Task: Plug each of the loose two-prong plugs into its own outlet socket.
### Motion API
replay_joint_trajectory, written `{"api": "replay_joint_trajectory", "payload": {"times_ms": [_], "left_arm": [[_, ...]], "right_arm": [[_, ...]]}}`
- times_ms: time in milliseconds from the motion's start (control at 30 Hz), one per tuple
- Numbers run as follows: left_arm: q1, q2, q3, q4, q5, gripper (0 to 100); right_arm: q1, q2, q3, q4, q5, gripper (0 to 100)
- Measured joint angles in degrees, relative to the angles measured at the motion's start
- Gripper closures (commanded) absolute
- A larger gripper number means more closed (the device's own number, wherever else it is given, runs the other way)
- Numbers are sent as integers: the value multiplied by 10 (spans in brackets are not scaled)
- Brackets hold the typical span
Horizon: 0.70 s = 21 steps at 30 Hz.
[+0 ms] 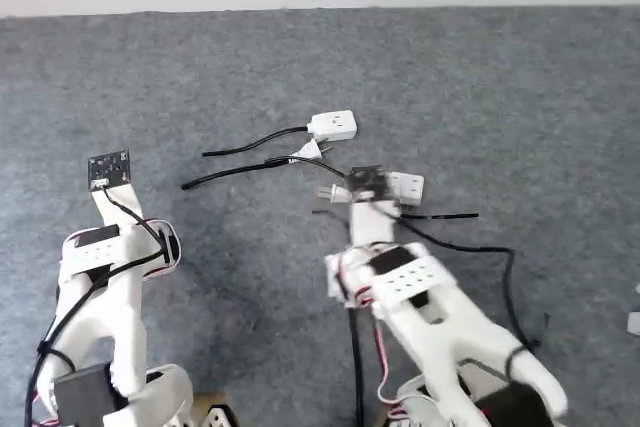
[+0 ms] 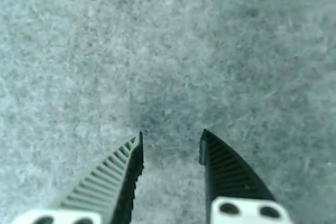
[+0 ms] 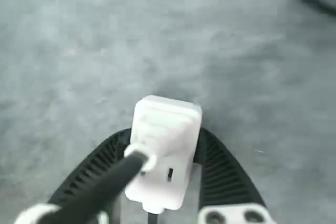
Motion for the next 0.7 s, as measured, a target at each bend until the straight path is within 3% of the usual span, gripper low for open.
{"api": "replay_joint_trajectory", "payload": {"times_ms": [167, 367, 533, 700], "left_arm": [[0, 0, 0, 1, 0, 833], [0, 0, 0, 1, 0, 833], [0, 0, 0, 1, 0, 833], [0, 0, 0, 1, 0, 833]], "right_arm": [[90, -109, -2, 56, 4, 991], [295, -231, -5, 67, 81, 991], [486, -220, -41, 68, 148, 991], [614, -115, -128, 68, 195, 991]]}}
